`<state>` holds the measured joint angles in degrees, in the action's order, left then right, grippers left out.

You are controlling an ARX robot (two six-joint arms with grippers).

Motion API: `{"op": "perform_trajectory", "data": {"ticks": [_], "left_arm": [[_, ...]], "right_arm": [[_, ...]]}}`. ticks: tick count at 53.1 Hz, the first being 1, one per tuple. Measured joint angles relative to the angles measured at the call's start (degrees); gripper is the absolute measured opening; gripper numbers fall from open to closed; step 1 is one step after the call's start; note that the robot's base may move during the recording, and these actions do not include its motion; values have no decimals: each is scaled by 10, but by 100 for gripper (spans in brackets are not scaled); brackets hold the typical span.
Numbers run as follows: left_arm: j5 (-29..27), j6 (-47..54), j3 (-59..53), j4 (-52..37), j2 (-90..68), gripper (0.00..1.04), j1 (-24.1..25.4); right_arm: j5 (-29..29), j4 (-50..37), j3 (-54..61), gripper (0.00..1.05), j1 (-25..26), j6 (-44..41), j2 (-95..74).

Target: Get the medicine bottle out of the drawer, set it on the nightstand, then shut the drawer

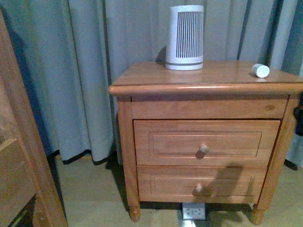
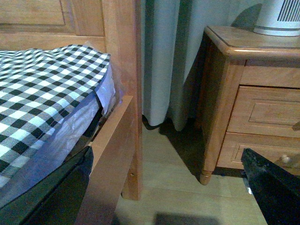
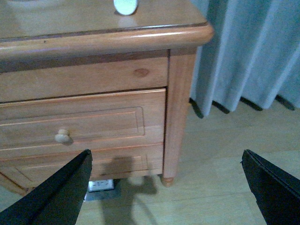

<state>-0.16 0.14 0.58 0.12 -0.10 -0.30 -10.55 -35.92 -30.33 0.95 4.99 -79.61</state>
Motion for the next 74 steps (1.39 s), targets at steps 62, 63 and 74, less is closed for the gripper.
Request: {"op": "perform_trajectory", "data": {"ticks": [62, 63, 74], "left_arm": [[0, 0, 0, 0, 0, 98, 0], [0, 0, 0, 0, 0, 98, 0], [0, 0, 0, 0, 0, 98, 0]], "right_arm": [[104, 361, 296, 30, -11, -46, 790], [104, 361, 296, 29, -11, -46, 791], [105, 361, 296, 3, -11, -48, 791]]}}
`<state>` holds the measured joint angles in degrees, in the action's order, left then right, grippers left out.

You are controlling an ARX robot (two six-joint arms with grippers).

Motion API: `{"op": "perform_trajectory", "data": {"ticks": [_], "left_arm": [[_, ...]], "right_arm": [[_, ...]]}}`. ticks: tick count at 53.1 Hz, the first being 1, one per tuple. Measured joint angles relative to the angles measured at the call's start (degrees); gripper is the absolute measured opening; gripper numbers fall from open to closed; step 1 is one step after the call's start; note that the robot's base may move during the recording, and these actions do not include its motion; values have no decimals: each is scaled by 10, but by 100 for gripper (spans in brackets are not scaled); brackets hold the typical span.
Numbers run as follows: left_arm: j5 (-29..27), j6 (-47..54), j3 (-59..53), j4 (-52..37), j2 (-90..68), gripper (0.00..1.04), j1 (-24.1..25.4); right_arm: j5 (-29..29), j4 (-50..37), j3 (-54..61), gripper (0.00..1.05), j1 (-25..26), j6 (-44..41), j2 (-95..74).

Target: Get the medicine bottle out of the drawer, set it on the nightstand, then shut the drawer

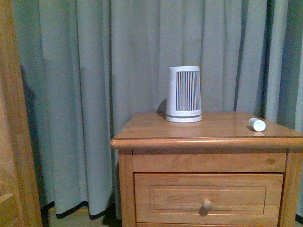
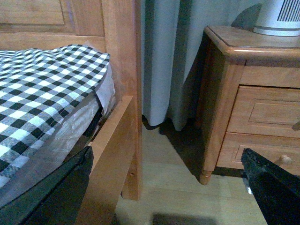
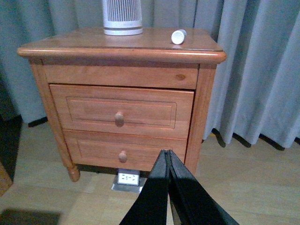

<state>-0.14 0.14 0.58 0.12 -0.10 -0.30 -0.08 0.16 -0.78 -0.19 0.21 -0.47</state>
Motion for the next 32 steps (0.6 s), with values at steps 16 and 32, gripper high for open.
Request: {"op": "perform_trajectory", "data": {"ticks": [16, 32], "left_arm": [[0, 0, 0, 0, 0, 98, 0], [0, 0, 0, 0, 0, 98, 0]], "right_arm": [[0, 0, 0, 20, 0, -1, 0], [0, 0, 0, 71, 0, -1, 0]]}}
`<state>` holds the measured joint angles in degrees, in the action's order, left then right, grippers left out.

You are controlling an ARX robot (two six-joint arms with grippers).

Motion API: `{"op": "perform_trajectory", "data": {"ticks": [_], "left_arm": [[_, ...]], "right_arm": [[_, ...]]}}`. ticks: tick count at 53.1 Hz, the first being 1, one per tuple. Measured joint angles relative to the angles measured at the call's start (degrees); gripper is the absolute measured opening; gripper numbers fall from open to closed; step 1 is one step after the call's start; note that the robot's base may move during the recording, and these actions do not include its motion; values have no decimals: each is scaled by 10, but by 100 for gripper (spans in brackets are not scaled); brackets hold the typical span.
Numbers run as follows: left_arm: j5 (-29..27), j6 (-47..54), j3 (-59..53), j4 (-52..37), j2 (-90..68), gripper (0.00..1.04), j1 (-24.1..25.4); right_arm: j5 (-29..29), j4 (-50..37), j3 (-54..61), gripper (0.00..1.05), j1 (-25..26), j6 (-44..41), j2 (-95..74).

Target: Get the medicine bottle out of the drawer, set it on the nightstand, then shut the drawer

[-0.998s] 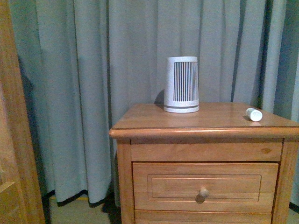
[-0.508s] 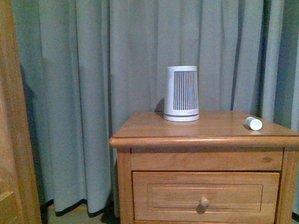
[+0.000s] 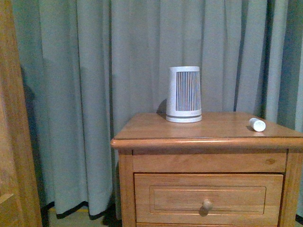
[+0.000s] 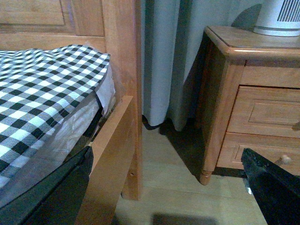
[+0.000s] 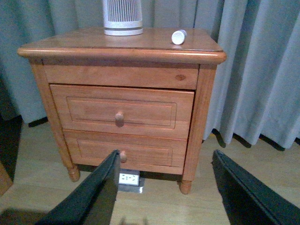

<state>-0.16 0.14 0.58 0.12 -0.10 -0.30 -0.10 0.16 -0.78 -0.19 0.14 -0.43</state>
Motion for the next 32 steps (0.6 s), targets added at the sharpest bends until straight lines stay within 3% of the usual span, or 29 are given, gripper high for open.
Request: {"op": "perform_trajectory", "data": {"ticks": [9, 32], "left_arm": [[0, 0, 0, 0, 0, 98, 0], [0, 0, 0, 0, 0, 98, 0]], "right_arm": [[0, 0, 0, 99, 0, 0, 0], [0, 0, 0, 98, 0, 0, 0]]}}
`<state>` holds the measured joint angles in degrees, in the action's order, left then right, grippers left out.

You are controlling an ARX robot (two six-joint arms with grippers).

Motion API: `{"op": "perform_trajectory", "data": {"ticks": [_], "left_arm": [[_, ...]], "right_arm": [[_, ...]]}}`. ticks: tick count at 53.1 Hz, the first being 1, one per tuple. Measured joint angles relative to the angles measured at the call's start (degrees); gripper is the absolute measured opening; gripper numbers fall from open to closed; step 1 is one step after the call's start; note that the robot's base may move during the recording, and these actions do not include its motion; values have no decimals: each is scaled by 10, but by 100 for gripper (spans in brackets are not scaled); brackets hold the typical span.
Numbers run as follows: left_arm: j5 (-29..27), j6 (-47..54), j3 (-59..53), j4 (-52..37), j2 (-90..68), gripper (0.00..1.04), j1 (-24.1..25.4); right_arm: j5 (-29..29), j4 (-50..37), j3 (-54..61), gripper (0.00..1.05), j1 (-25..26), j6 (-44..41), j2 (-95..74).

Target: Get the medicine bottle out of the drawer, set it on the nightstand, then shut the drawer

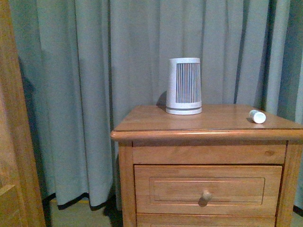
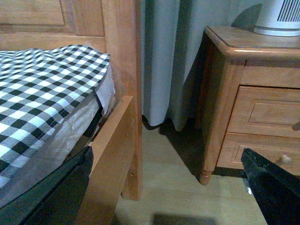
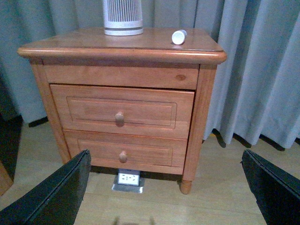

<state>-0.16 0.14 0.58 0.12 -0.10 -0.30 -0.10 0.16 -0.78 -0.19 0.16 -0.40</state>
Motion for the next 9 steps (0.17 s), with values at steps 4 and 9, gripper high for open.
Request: {"op": "perform_trajectory", "data": {"ticks": [4, 9], "left_arm": [[0, 0, 0, 0, 0, 98, 0], [0, 0, 0, 0, 0, 98, 0]], "right_arm": [[0, 0, 0, 98, 0, 0, 0], [0, 0, 0, 98, 0, 0, 0]]}}
